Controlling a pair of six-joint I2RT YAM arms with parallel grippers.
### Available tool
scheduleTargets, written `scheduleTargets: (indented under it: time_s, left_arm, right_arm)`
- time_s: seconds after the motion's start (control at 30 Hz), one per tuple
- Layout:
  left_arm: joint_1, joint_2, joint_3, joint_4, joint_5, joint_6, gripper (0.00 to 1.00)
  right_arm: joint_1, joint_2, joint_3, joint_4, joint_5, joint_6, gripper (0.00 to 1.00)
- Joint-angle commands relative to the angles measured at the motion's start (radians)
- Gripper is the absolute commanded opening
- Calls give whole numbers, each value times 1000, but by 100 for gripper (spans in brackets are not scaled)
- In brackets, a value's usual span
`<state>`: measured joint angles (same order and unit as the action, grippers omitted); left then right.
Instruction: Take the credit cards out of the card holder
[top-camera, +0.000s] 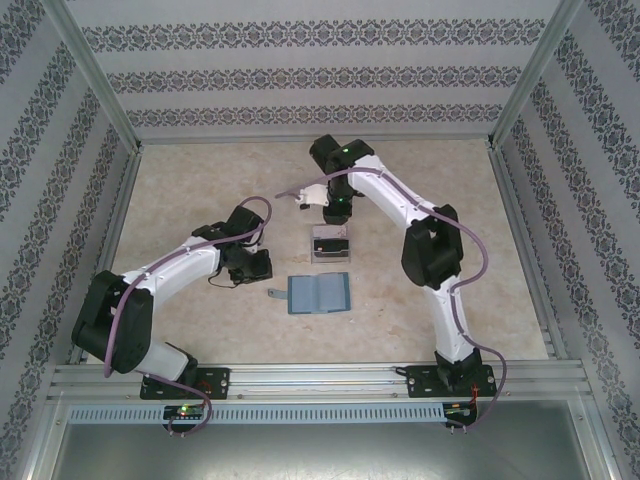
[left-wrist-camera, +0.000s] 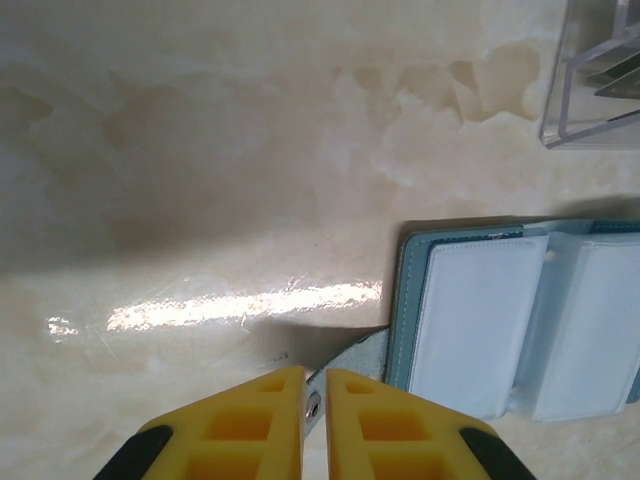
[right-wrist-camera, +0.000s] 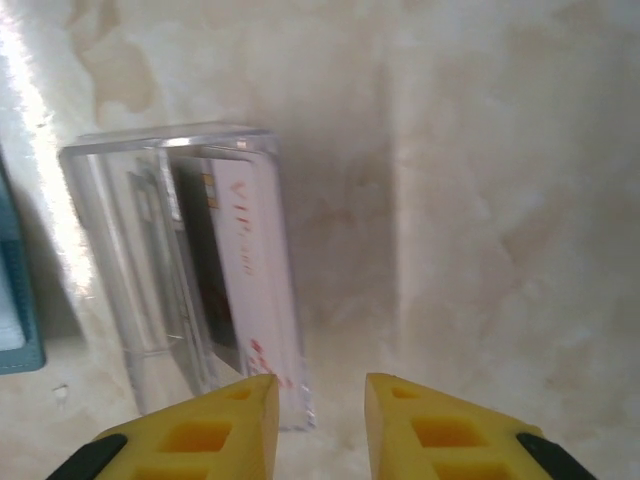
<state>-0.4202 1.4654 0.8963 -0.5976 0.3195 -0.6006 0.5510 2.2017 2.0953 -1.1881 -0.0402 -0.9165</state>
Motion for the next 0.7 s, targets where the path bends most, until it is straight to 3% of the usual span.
scheduleTargets:
  time_s: [0.0, 0.07, 0.27, 0.37, 0.43, 0.67]
  left_arm:
    - [15, -14, 2, 35, -31, 28, 17]
    - [16, -16, 1, 52, -56, 30, 23]
    - [27, -11, 11, 112, -152, 72, 49]
    - [36, -12, 29, 125, -220, 101, 74]
    - [43, -21, 39, 126, -285, 117, 85]
    - [85, -42, 20, 164, -537, 202, 94]
  right_arm:
    - [-10, -128, -67, 73, 35, 50, 31]
    - [-11, -185, -138, 125, 40, 75, 36]
    - [-24, -401, -450, 366, 90, 189, 70]
    - [-43, -518, -624, 502, 113, 260, 83]
    - [-66, -589, -730, 577, 118, 311, 95]
    - [-179, -752, -1016, 767, 171, 462, 98]
